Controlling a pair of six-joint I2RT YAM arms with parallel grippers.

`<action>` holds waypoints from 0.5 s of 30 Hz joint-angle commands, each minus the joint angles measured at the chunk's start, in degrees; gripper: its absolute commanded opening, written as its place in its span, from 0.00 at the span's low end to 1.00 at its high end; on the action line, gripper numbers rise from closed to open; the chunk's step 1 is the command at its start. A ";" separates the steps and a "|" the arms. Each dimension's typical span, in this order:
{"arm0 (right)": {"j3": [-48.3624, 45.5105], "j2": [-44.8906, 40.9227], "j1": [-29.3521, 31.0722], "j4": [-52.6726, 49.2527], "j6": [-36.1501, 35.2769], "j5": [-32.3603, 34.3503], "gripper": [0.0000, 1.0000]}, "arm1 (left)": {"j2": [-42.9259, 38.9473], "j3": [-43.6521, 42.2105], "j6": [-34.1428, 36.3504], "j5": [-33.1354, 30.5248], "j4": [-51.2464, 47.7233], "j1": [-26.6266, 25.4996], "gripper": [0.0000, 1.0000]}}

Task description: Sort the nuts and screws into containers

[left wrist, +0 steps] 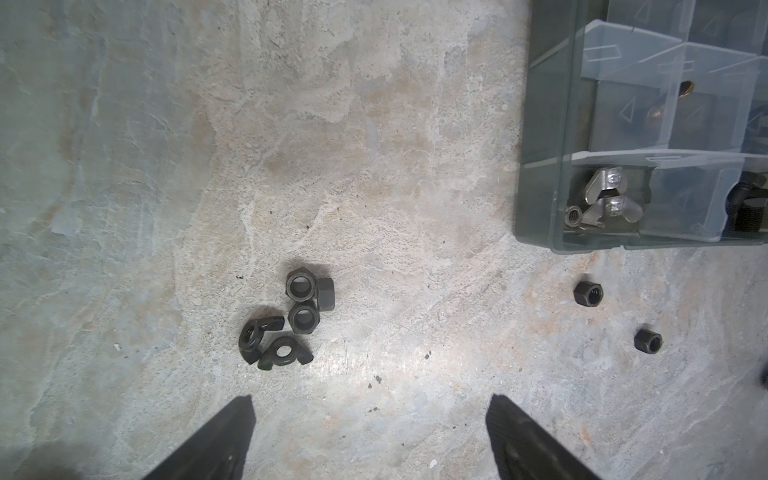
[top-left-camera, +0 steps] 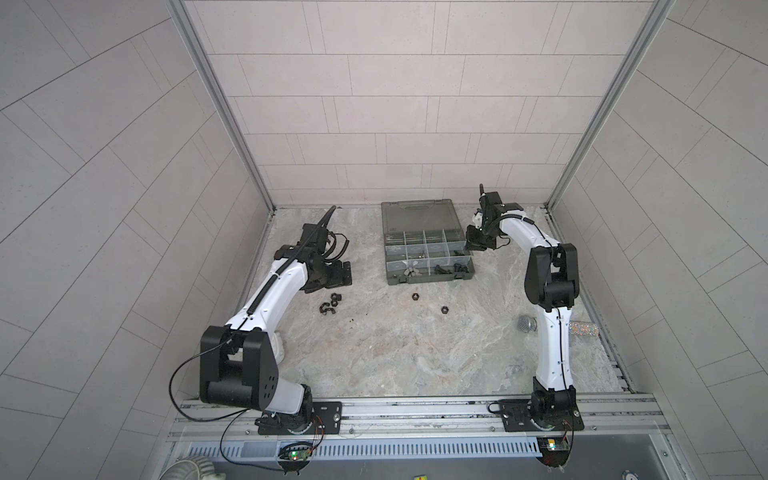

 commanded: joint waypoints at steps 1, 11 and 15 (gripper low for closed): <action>-1.68 3.65 5.27 -2.81 -0.67 -3.97 0.10 | -1.71 -0.67 0.87 0.56 -0.71 0.60 0.93; -2.75 3.45 12.21 -6.38 -3.46 -3.25 0.05 | -1.01 -0.59 1.13 1.37 -0.37 1.14 0.93; -2.93 3.42 14.58 -7.03 -3.42 -3.57 0.05 | -0.72 -0.50 1.22 1.67 -0.18 1.39 0.93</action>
